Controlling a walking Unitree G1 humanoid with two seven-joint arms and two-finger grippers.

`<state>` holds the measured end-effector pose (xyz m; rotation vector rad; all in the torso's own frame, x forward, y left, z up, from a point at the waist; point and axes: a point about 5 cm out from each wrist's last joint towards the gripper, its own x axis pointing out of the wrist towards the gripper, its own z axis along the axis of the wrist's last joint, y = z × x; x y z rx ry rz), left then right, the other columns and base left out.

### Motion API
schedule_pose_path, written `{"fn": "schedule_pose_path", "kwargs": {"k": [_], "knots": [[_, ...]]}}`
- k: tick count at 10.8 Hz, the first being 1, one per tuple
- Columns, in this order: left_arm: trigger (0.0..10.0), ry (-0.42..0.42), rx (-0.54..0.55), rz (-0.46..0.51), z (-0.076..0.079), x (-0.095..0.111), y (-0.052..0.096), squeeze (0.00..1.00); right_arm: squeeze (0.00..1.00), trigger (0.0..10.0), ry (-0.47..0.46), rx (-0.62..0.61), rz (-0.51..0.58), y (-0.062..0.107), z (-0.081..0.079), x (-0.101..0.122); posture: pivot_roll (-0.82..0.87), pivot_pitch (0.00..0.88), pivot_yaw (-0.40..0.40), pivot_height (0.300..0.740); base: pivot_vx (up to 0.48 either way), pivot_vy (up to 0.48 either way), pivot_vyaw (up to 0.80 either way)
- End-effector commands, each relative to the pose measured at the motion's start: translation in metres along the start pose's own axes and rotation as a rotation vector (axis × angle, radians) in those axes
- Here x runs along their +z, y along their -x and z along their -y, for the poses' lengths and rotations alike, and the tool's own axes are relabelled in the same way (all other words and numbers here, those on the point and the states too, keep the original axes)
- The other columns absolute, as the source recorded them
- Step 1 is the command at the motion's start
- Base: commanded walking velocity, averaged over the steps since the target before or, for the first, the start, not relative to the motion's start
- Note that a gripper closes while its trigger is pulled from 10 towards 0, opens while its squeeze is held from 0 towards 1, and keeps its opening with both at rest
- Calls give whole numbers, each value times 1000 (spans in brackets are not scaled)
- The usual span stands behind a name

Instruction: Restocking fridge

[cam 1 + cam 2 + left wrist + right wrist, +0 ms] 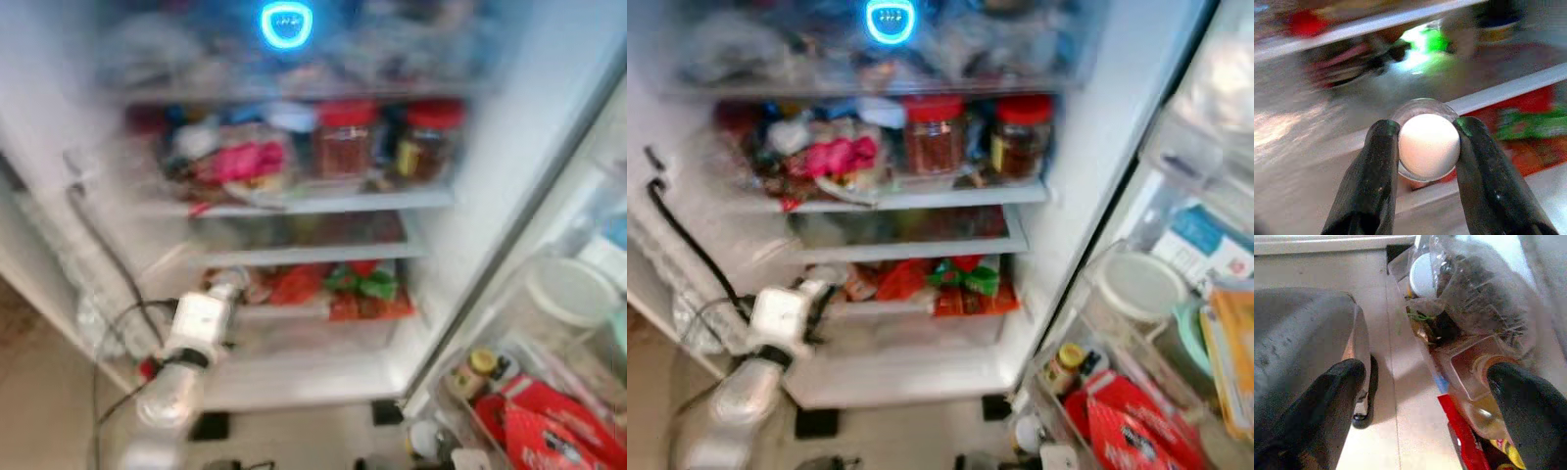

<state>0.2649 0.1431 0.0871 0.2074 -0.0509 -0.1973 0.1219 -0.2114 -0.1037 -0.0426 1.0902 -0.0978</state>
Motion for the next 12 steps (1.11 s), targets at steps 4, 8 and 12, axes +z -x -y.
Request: {"fn": "schedule_pose_path", "kwargs": {"k": [4, 8, 12], "knots": [[10000, -25, 19, -10, -10, -2, 2, 0, 0, 10000, 17, 33, -8, -1, -11, -1, -129, 43, -27, 648, 139, 0, 0], [10000, -26, 24, -8, -11, -2, -1, 0, 0, 10000, 19, 35, -10, 0, -11, -2, -127, 45, -29, 648, 0, 0, 0], [10000, -26, 17, 6, -8, 0, -7, 0, 0, 10000, 17, 37, -10, -1, -11, -2, -131, 45, -27, 648, 232, 0, 0]]}}
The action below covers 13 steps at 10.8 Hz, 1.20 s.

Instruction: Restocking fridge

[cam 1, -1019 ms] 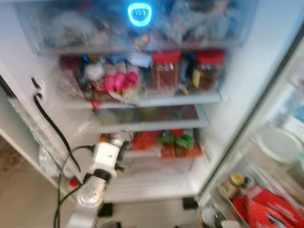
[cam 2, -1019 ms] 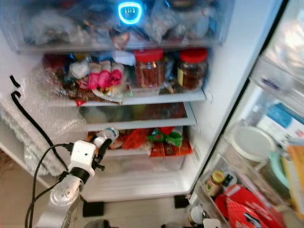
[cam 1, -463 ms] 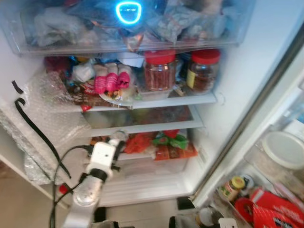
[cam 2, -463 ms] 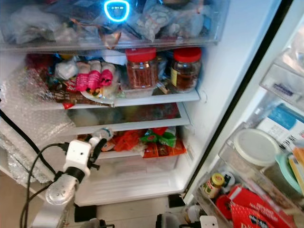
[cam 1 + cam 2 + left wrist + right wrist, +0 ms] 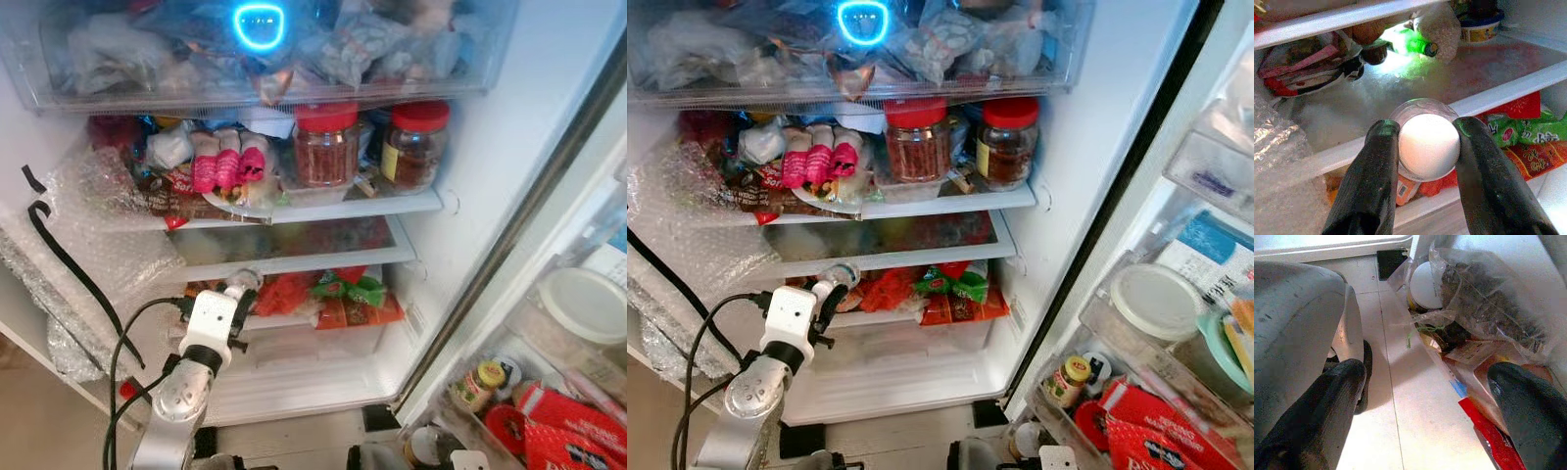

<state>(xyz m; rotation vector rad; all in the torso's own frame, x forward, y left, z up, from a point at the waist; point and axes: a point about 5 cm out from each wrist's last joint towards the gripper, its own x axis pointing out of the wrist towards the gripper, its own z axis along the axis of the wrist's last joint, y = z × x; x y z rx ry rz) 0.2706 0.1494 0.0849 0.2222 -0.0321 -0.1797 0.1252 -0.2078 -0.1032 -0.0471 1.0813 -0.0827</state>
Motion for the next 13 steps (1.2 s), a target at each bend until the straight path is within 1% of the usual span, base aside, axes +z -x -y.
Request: {"fn": "schedule_pose_path", "kwargs": {"k": [1, 7, 9, 11, 13], "knots": [[10000, -13, 2, 26, -1, 4, -2, 0, 0, 10000, 7, 29, -20, 0, -8, -5, -131, 46, -28, 648, 322, 0, 0], [10000, -16, -1, 30, 0, 3, -2, 0, 0, 10000, 7, 33, -23, 0, -8, -5, -130, 46, -28, 648, 322, 0, 0], [10000, -22, 1, 20, 0, 1, -4, 0, 0, 10000, 7, 34, -23, 0, -8, -5, -129, 46, -28, 648, 0, 0, 0], [10000, 41, 25, -19, -1, -7, -7, 0, 0, 10000, 6, 35, -24, 0, -8, -5, -134, 47, -27, 648, 0, 0, 0], [10000, 69, 64, -65, -6, -17, -3, 0, 0, 10000, 3, 34, -23, 0, -8, -5, -133, 49, -27, 648, 0, 0, 0]]}}
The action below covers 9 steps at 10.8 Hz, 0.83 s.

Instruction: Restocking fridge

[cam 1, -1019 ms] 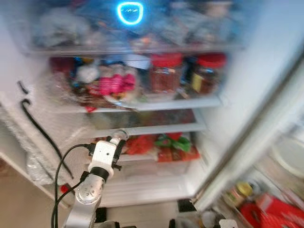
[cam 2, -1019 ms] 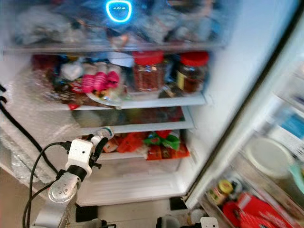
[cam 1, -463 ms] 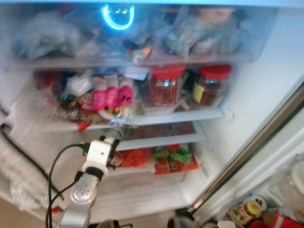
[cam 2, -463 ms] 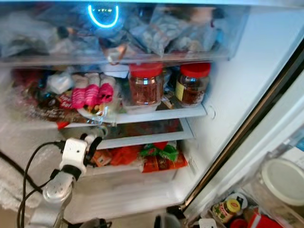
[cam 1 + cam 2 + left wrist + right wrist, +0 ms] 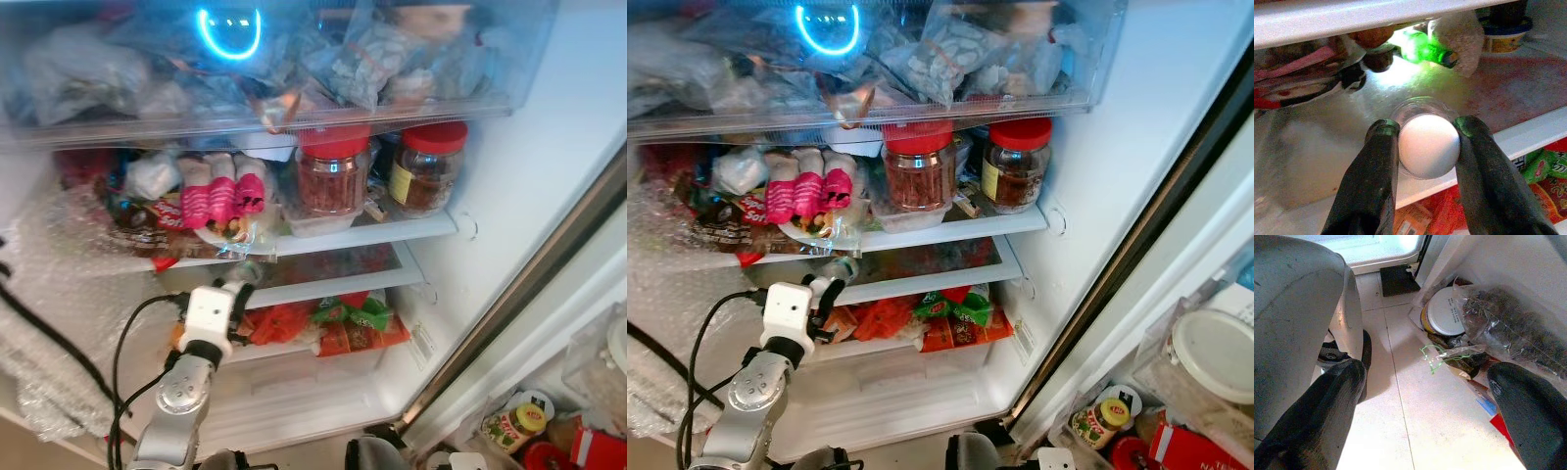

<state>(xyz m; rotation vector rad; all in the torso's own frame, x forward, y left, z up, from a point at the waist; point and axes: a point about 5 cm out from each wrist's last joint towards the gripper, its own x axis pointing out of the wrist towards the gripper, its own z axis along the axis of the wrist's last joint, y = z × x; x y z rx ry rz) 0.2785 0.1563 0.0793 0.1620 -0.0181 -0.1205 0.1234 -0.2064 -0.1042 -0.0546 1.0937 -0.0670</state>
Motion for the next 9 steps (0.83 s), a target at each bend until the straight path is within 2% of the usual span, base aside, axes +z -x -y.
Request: {"fn": "schedule_pose_path", "kwargs": {"k": [1, 4, 9], "knots": [[10000, 20, 30, -76, -3, -15, 6, 0, 0, 10000, -11, 26, -11, 0, -7, -3, -133, 49, -28, 648, 0, 0, 0], [10000, 66, 65, -165, -7, -34, 10, 0, 0, 10000, -11, 26, -11, 0, -7, -3, -136, 49, -28, 648, 0, 0, 0], [10000, 68, 74, -262, -6, -50, 16, 0, 0, 10000, -11, 27, -11, 0, -7, -3, -133, 48, -28, 648, 0, 0, 0]]}}
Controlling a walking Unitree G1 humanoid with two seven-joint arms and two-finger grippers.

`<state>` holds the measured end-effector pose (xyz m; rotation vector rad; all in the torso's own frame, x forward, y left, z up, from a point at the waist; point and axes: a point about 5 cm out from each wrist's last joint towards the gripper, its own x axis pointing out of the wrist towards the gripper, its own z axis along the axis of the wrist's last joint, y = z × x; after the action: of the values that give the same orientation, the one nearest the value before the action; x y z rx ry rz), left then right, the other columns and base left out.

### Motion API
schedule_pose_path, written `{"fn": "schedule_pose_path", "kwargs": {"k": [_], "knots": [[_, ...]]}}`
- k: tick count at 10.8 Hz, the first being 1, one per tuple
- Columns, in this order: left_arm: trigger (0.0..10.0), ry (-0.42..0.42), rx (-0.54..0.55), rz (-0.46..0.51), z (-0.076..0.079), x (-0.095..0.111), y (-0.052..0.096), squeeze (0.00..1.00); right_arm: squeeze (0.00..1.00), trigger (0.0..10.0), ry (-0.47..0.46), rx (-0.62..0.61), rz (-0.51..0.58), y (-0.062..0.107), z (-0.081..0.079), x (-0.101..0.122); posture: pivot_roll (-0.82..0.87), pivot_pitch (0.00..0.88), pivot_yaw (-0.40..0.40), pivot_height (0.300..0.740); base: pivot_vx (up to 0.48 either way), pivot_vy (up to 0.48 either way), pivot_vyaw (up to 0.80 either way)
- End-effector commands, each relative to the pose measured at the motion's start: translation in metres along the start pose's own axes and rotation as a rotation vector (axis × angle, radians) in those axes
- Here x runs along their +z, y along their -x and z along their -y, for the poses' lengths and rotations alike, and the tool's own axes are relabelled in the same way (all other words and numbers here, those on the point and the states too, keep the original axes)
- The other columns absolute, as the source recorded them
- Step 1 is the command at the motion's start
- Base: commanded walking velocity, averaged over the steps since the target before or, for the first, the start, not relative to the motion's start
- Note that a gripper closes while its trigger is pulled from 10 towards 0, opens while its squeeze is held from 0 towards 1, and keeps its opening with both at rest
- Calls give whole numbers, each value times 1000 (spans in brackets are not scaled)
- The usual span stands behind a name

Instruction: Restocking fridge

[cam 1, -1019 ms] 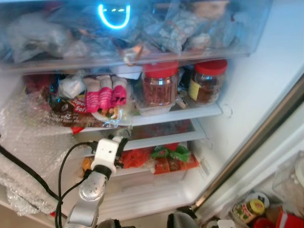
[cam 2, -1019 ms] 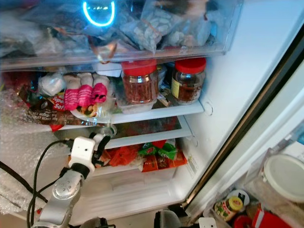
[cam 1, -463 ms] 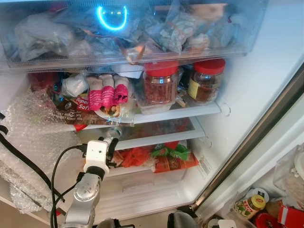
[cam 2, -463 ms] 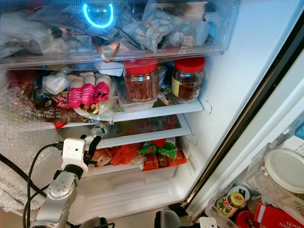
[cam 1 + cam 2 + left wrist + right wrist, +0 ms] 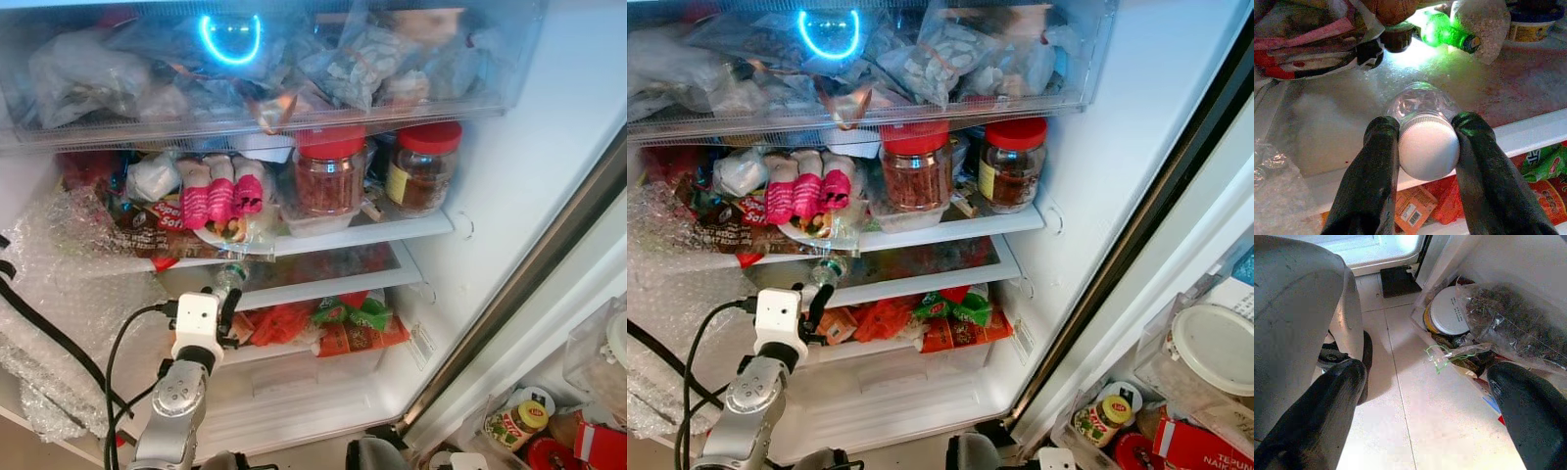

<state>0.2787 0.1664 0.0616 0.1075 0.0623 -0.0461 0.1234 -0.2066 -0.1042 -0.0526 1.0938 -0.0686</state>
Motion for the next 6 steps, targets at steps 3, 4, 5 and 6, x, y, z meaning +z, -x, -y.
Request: {"fn": "schedule_pose_path", "kwargs": {"k": [3, 4, 5, 6], "knots": [[10000, -15, 25, -226, -3, -41, 18, 0, 0, 10000, -7, 28, -12, 0, -7, -3, -132, 44, -28, 648, 0, 0, 0], [10000, -17, 27, -231, -3, -42, 18, 0, 0, 10000, -7, 28, -12, 0, -7, -3, -132, 44, -28, 648, 0, 0, 0], [10000, -18, 35, -210, -4, -39, 15, 0, 0, 10000, -6, 27, -11, 0, -7, -3, -133, 40, -28, 648, 0, 0, 0], [10000, -12, 45, -182, -4, -35, 12, 0, 0, 10000, -6, 26, -10, 0, -7, -3, -133, 40, -28, 648, 0, 0, 0]]}}
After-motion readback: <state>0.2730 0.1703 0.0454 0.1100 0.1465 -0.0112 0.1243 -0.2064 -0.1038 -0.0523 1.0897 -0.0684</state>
